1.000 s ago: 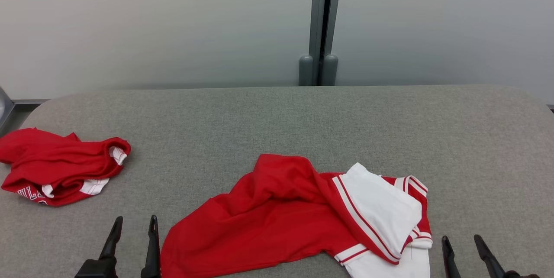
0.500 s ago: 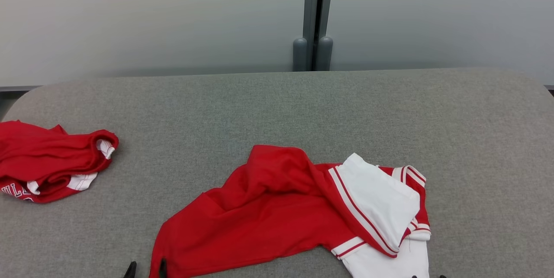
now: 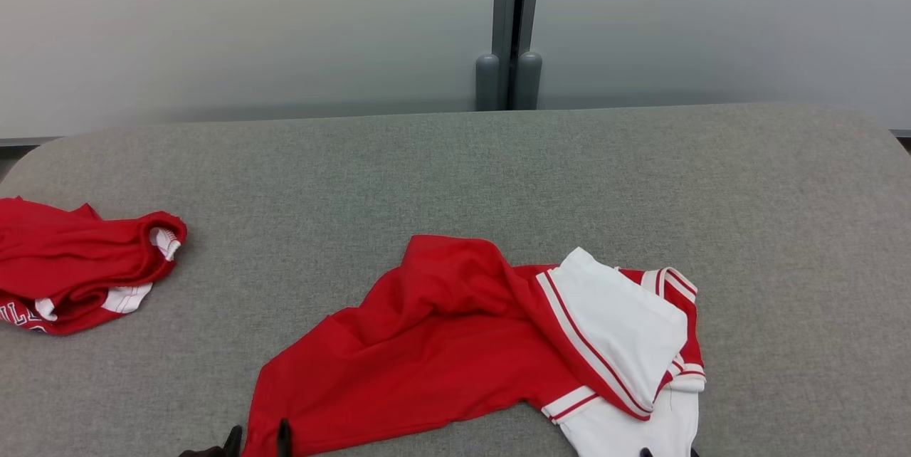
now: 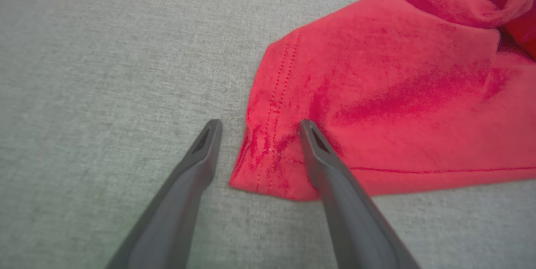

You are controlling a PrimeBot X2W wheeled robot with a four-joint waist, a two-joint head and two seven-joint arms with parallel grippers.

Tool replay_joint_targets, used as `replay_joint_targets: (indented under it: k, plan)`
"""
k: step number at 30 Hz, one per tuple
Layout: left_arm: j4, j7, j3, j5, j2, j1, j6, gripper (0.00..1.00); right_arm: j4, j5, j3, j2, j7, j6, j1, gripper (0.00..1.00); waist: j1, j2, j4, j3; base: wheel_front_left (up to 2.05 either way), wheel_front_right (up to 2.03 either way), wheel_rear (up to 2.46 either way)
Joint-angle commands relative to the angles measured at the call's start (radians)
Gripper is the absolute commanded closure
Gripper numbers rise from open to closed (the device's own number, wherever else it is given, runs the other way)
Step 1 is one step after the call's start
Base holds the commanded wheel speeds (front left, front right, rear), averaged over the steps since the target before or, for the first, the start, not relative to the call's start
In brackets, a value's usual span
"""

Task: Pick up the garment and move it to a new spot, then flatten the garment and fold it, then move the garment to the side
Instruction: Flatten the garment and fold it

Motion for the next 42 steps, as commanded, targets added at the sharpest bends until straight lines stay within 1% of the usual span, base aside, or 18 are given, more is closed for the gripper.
replay_joint_targets:
  k: [1, 8, 9, 10, 11, 12, 16, 20, 25, 29, 31, 34, 36, 38, 42]
  plan:
    - [0.013, 0.006, -0.011, -0.003, -0.012, -0.004, -0.007, 0.0, 0.013, 0.007, 0.018, 0.011, 0.009, 0.003, -0.002, 0.0, 0.0001, 0.0, 0.001, 0.0, 0.0, 0.0, 0.0]
    - [0.004, 0.006, -0.065, -0.044, -0.009, -0.013, -0.008, 0.0, -0.032, 0.021, 0.046, 0.008, 0.003, 0.003, -0.002, 0.0, 0.0001, 0.0, 0.003, -0.001, 0.0, 0.0, 0.0]
    - [0.004, 0.006, -0.068, -0.049, -0.007, -0.013, -0.008, 0.05, -0.038, 0.018, 0.048, 0.006, 0.003, 0.003, 0.001, 0.0, 0.0001, 0.0, 0.003, -0.002, 0.0, 0.0, 0.0]
    - [0.006, 0.006, -0.072, -0.056, -0.008, -0.015, -0.008, 0.56, -0.039, 0.019, 0.053, 0.006, 0.003, 0.003, 0.005, 0.02, 0.0001, 0.0, 0.003, -0.003, 0.0, 0.0, 0.0]
    - [0.007, 0.005, -0.075, -0.06, -0.008, -0.016, -0.008, 0.85, -0.04, 0.021, 0.055, 0.006, 0.003, 0.003, 0.006, 0.59, 0.0001, 0.0, 0.003, -0.004, 0.0, 0.0, 0.0]
    - [0.009, 0.005, -0.079, -0.066, -0.008, -0.017, -0.008, 1.0, -0.045, 0.021, 0.055, 0.006, 0.003, 0.003, 0.005, 1.0, 0.0001, 0.0, 0.003, -0.005, 0.0, 0.0, 0.0]
    - [0.001, 0.005, -0.094, -0.086, -0.006, -0.025, -0.008, 1.0, -0.067, 0.032, 0.048, 0.005, 0.002, 0.003, -0.001, 1.0, 0.0001, 0.0, 0.003, -0.004, 0.0, 0.0, 0.0]
    - [-0.044, 0.003, -0.087, -0.128, -0.005, -0.033, -0.005, 1.0, -0.124, 0.024, 0.033, 0.005, 0.001, 0.003, -0.002, 1.0, 0.0001, 0.0, 0.005, -0.003, 0.0, 0.0, 0.0]
    - [-0.158, 0.003, -0.088, -0.219, -0.011, -0.061, -0.005, 1.0, -0.247, 0.032, -0.01, 0.002, 0.002, 0.003, -0.017, 1.0, 0.0001, 0.0, 0.007, 0.008, 0.0, 0.0, 0.0]
    - [-0.245, 0.003, -0.102, -0.282, 0.005, -0.135, -0.005, 1.0, -0.323, 0.028, -0.034, -0.03, 0.001, 0.003, -0.102, 1.0, 0.0001, 0.0, 0.001, 0.034, 0.0, 0.0, 0.0]
    - [-0.268, 0.006, -0.123, -0.31, 0.022, -0.203, -0.005, 1.0, -0.337, 0.05, -0.051, -0.042, 0.001, 0.003, -0.176, 1.0, 0.0001, 0.0, -0.004, 0.054, 0.0, 0.0, 0.0]
    - [-0.286, 0.041, -0.14, -0.345, 0.049, -0.346, -0.005, 1.0, -0.327, 0.07, -0.049, -0.076, 0.001, 0.003, -0.334, 1.0, 0.0001, 0.0, -0.011, 0.101, 0.0, 0.0, 0.0]
    - [-0.279, 0.065, -0.149, -0.354, 0.064, -0.462, -0.005, 1.0, -0.302, 0.079, -0.036, -0.098, 0.005, 0.003, -0.464, 1.0, 0.0001, 0.0, -0.018, 0.134, 0.0, 0.0, 0.0]
    - [-0.257, 0.084, -0.126, -0.375, 0.06, -0.586, -0.005, 1.0, -0.265, 0.087, -0.024, -0.115, 0.014, 0.003, -0.605, 1.0, 0.0001, 0.0, -0.029, 0.17, 0.0, 0.0, 0.0]
    - [-0.187, 0.106, -0.109, -0.373, 0.083, -0.849, -0.005, 1.0, -0.163, 0.128, -0.007, -0.113, 0.035, 0.003, -0.887, 1.0, 0.0001, 0.0, -0.058, 0.227, 0.0, 0.0, 0.0]
